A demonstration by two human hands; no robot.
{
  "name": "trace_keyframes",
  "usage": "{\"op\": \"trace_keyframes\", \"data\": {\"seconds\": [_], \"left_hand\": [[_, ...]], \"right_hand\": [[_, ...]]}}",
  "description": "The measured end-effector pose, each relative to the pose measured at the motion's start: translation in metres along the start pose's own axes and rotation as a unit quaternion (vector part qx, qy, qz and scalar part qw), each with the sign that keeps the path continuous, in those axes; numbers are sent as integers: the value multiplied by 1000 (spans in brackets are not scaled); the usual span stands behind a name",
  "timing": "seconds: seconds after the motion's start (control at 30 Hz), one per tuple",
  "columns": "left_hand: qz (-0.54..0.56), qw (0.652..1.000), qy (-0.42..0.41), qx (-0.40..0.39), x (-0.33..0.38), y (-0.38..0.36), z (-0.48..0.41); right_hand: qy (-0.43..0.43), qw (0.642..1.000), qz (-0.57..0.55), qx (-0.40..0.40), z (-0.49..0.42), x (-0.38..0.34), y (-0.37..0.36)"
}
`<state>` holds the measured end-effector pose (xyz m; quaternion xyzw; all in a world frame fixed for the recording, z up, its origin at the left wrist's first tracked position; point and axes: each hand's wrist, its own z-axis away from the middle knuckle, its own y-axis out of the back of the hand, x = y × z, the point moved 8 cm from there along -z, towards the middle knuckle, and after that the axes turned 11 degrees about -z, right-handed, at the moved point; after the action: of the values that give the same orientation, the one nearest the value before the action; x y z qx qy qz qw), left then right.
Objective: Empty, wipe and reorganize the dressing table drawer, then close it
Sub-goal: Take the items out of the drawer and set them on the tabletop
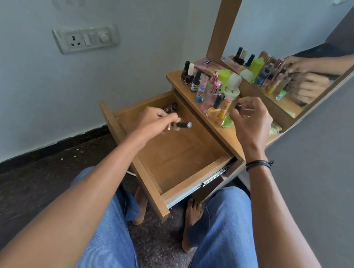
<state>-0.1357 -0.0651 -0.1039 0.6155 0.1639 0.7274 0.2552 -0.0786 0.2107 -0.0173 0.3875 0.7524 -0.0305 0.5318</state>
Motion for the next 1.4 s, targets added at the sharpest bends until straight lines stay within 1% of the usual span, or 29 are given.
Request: {"op": "trace_keyframes", "data": {"seconds": [0.1,0.23,0.37,0.4,0.47,0.53,0.6,0.7,0.83,0.93,1.07,1.17,1.3,1.4], "left_hand": [[102,994,23,-5,21,-21,8],[206,974,93,-32,40,-55,13],[276,949,144,-42,48,-78,15],[287,945,152,-43,49,-82,16],[293,941,162,-52,51,-90,17],[284,942,166,-61,53,-97,19],[271,946,164,-59,54,-100,20],[253,955,147,-48,58,-102,19],[197,975,97,-35,66,-102,18],[155,986,57,-27,68,-101,18],[88,996,33,7,71,-95,16],[24,999,24,37,74,-90,14],[-32,997,15,70,76,-84,13],[-83,992,-20,96,84,-82,17]], "right_hand": [[3,1000,-25,-7,-1,5,-7],[23,998,-57,-15,8,7,-6],[37,992,-115,29,30,14,4],[37,991,-122,24,36,16,4],[38,992,-123,-15,43,22,-2],[37,990,-122,-59,48,24,-8],[32,990,-118,-75,48,25,-11],[15,994,-98,-50,46,30,-9],[-1,997,-73,-18,44,37,-7],[-10,999,-54,-4,44,40,-5],[-16,999,-39,-2,44,41,-5],[-25,999,-34,-8,43,41,-7],[-20,999,-24,-12,45,36,-9],[-23,1000,-15,-11,46,36,-9]]}}
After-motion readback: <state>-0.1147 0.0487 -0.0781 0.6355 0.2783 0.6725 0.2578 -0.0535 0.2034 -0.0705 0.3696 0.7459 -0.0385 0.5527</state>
